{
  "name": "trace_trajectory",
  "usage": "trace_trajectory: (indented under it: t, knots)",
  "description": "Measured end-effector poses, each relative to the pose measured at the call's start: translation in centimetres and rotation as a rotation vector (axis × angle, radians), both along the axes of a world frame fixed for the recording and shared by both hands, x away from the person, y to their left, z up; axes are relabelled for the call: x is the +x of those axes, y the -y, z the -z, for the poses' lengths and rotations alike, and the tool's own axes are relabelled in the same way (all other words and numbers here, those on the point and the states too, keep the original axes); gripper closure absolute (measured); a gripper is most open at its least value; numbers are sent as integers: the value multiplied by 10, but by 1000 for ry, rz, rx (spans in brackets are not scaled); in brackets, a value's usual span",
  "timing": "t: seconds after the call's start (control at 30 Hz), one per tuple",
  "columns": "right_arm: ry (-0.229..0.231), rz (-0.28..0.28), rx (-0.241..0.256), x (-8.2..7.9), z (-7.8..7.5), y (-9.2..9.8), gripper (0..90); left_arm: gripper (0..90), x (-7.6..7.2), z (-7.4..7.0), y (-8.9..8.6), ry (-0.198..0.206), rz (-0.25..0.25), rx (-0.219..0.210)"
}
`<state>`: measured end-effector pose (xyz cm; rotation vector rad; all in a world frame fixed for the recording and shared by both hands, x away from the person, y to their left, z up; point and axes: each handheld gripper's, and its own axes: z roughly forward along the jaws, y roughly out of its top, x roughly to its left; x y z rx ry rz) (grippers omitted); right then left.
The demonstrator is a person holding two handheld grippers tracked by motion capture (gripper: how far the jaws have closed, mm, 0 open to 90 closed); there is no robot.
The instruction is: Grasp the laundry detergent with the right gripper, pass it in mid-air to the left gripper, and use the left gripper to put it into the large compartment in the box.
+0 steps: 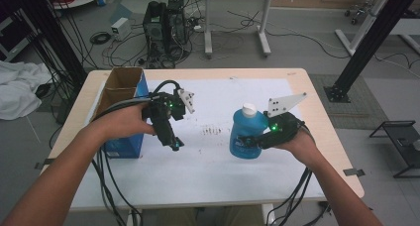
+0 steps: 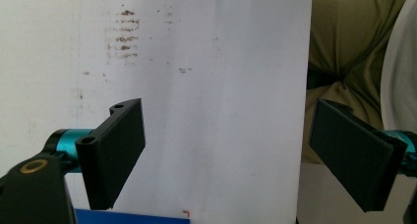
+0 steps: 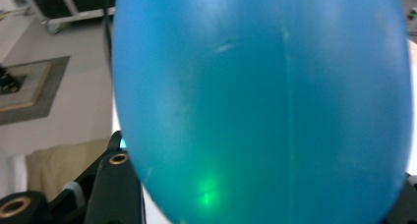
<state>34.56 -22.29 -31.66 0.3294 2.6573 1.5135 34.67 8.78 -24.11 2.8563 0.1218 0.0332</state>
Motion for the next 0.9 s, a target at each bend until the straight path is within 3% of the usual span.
trace_trajectory:
  t: [0.43,0.5,0.67,0.9]
  knots:
    - [-32,-115,-15,-2,-3,-10,433,141,-1,-11,14,-6,13,-5]
    - [-23,-144,-34,-1,-2,-15,433,141,-1,-14,18,-4,18,-1]
    - [-22,-174,-63,-2,1,-22,434,141,-1,-20,28,-18,35,6]
    - [-11,-193,-58,-2,2,-31,435,141,-2,-25,37,-25,50,13]
